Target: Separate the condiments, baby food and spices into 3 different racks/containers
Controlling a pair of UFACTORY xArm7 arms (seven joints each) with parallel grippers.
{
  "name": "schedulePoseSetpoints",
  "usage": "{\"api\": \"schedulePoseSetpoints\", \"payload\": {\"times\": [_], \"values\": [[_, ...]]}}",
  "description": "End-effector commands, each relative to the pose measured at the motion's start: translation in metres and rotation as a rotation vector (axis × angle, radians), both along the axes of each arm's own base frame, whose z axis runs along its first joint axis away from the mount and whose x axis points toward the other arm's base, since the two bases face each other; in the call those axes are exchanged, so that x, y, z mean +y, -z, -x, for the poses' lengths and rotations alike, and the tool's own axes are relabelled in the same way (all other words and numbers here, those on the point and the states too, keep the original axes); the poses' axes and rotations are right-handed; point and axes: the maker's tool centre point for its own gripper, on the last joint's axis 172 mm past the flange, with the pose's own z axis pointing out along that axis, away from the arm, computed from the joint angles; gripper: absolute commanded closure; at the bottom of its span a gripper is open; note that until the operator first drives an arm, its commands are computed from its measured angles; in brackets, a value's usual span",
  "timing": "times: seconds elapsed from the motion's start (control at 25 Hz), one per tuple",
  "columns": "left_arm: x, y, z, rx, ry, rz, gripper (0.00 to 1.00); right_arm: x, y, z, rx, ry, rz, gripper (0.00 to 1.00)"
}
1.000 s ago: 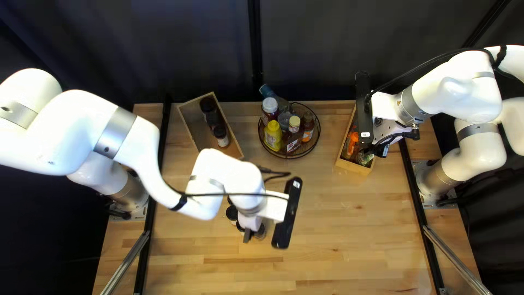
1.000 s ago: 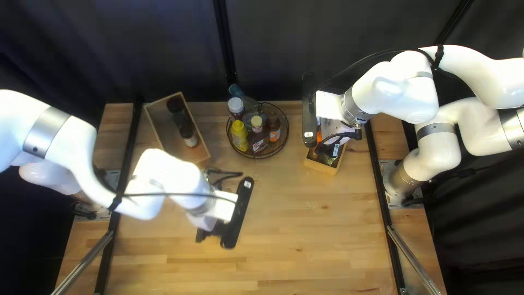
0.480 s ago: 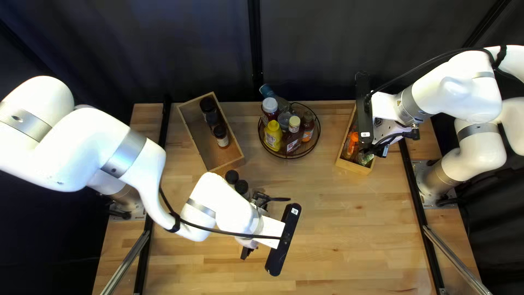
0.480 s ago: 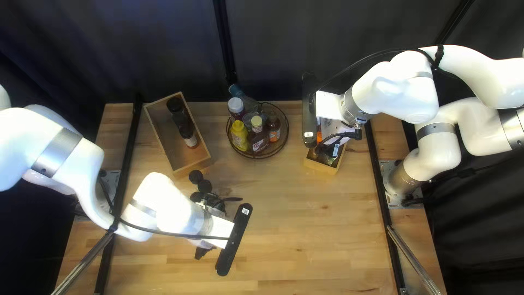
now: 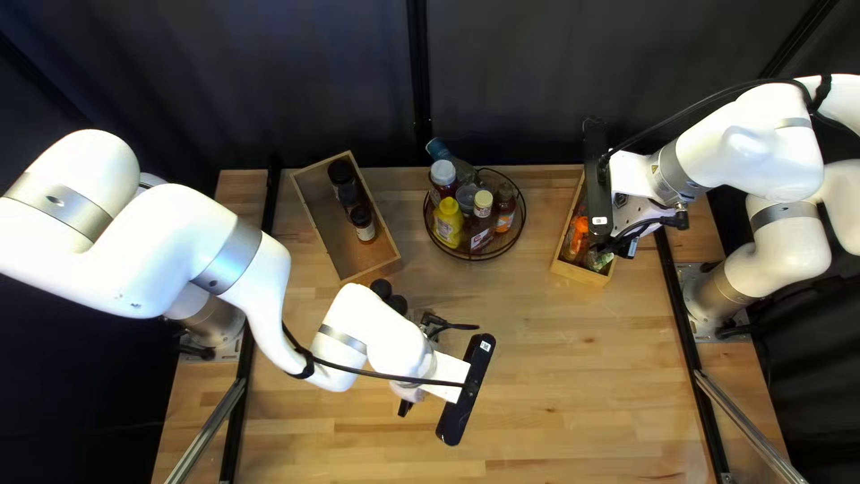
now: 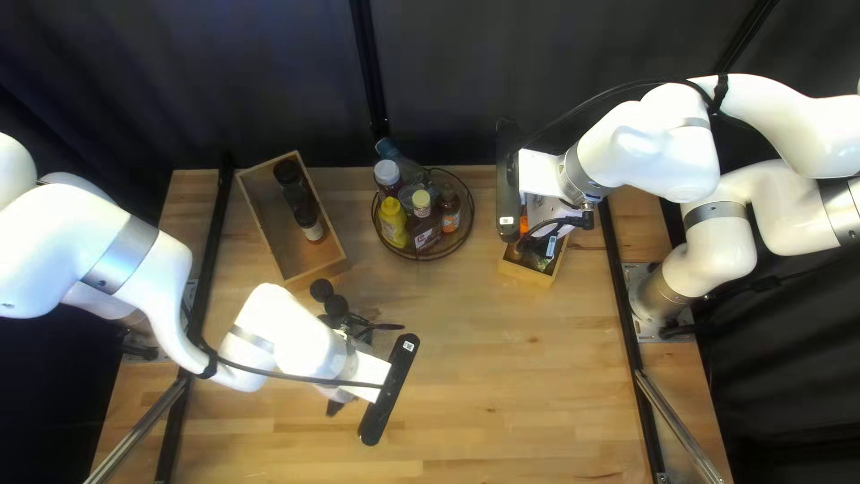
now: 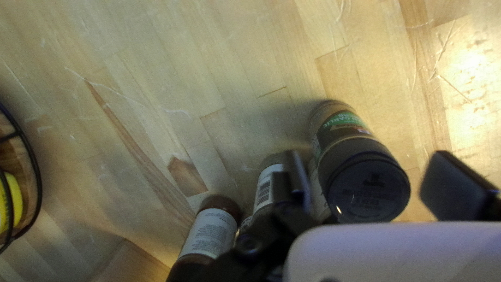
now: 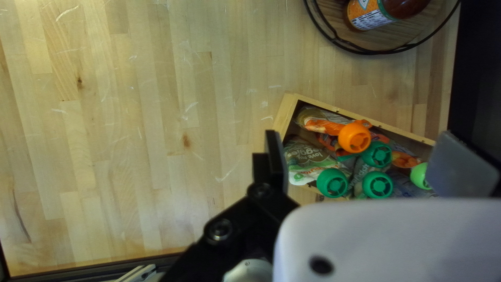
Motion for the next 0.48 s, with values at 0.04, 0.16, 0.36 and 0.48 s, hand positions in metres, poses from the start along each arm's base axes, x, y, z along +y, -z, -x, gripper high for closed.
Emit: {"api": "schedulePoseSetpoints", "payload": {"times": [0.04,0.16,0.36,0.48], "values": [[-0.010,-0.018,-0.006,0.008,0.012,-0.007,1.00,0.000,0.000,0.000,0.000,0.000,0.000,0.00],[-0.024,-0.046,-0.017,0.007,0.029,-0.015,1.00,0.000,0.000,0.000,0.000,0.000,0.000,0.00],[-0.010,-0.109,-0.020,-0.003,0.031,-0.030,1.00,0.000,0.000,0.000,0.000,0.000,0.000,0.00],[0.013,-0.137,-0.008,-0.016,0.000,-0.050,1.00,0.000,0.000,0.000,0.000,0.000,0.000,0.00]]}}
